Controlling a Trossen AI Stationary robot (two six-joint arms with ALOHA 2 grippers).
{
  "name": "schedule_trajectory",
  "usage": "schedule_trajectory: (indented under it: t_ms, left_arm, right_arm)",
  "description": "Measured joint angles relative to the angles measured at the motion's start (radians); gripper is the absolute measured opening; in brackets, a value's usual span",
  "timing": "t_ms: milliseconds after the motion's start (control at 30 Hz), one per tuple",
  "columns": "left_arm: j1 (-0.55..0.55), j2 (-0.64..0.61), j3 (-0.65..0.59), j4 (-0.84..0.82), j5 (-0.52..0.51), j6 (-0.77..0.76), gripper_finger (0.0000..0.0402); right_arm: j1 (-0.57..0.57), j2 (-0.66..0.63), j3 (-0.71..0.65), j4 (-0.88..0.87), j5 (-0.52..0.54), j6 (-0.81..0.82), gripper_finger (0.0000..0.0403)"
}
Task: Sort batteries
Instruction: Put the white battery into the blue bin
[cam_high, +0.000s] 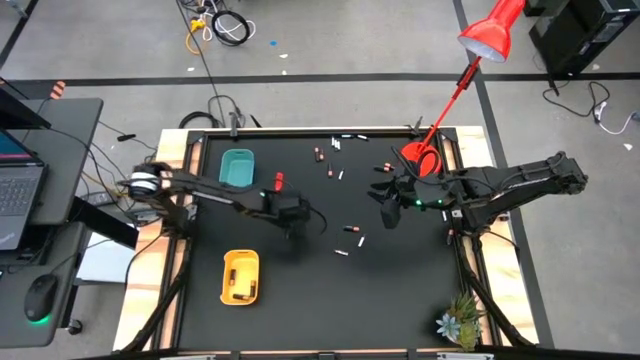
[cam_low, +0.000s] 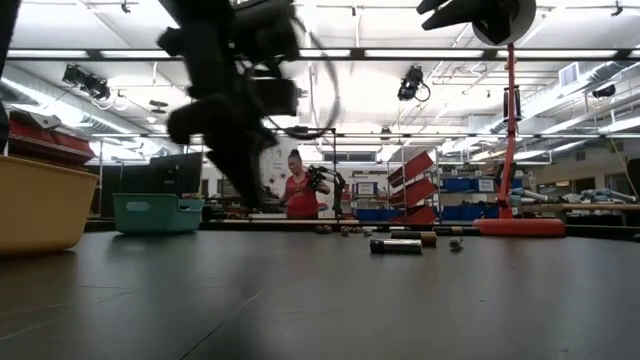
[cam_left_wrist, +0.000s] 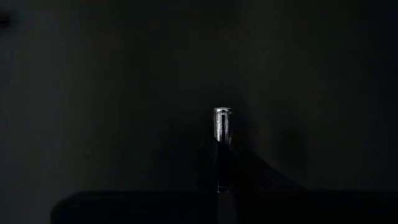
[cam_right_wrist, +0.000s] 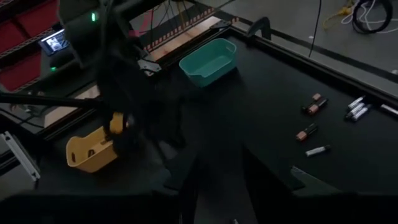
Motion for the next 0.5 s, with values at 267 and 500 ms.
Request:
schedule_trajectory:
  t_ms: [267,500]
  left_arm:
    - [0.221,-0.350,-0.166,-0.210,-0.131,-0.132,0.0019]
    - [0.501,-0.483,-0.245,-0.257,-0.133,-0.209,0.0019]
  right_arm:
    - [0.000,0.000,0.000,0.005,0.000,-0.006,0.0127]
    - [0.001,0.000,0.000,0.043,0.000,0.011,0.0127]
